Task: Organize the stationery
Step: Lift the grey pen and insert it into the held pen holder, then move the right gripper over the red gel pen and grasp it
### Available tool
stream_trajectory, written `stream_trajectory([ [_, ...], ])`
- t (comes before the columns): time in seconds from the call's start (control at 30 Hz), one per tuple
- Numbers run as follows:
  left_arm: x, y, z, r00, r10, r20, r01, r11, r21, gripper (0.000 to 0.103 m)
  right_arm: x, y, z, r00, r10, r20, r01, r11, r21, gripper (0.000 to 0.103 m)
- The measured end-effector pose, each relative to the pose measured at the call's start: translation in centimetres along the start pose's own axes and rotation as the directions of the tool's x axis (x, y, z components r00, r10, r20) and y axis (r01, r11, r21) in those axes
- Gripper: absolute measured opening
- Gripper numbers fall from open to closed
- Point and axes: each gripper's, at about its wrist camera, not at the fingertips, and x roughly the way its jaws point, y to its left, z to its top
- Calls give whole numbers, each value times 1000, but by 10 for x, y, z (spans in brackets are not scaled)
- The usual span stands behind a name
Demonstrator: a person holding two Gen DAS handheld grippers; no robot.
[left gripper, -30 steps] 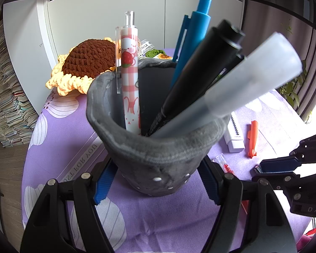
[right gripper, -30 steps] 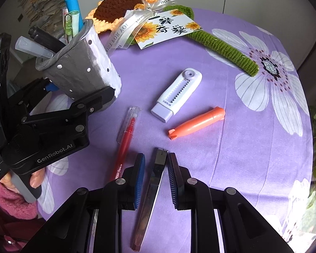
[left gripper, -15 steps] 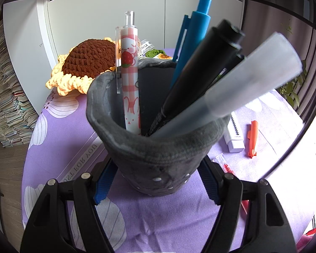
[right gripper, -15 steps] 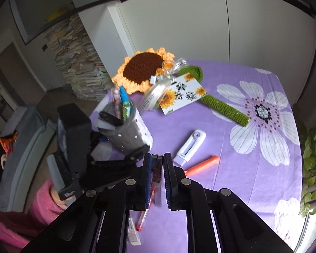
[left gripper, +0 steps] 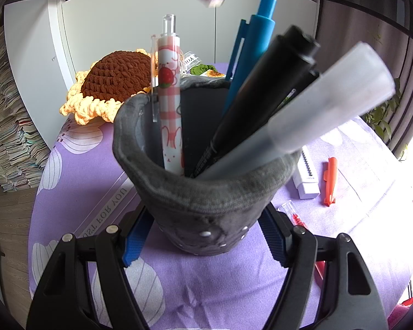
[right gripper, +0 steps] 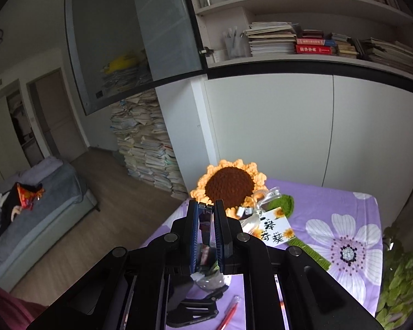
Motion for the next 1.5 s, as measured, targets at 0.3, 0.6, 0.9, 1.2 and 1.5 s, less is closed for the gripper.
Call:
stream_trajectory([
  [0.3,0,0,0,1000,0,0,0,1000,0,72,74,-1,-26,984,-51,-172,45,998,-38,12],
  [0.6,0,0,0,1000,0,-1,0,1000,0,72,96,-12,-40,966,-23,-259,27,1000,12,12],
  [0.9,0,0,0,1000,0,-1,0,1000,0,72,56,-22,-41,982,-35,-187,48,997,65,12],
  [1.2,0,0,0,1000,0,-1,0,1000,0,72,62,-55,-107,912,-87,-401,149,981,127,12],
  [1.5,0,0,0,1000,0,-1,0,1000,0,73,92,-43,-168,821,-2,-571,120,978,169,13],
])
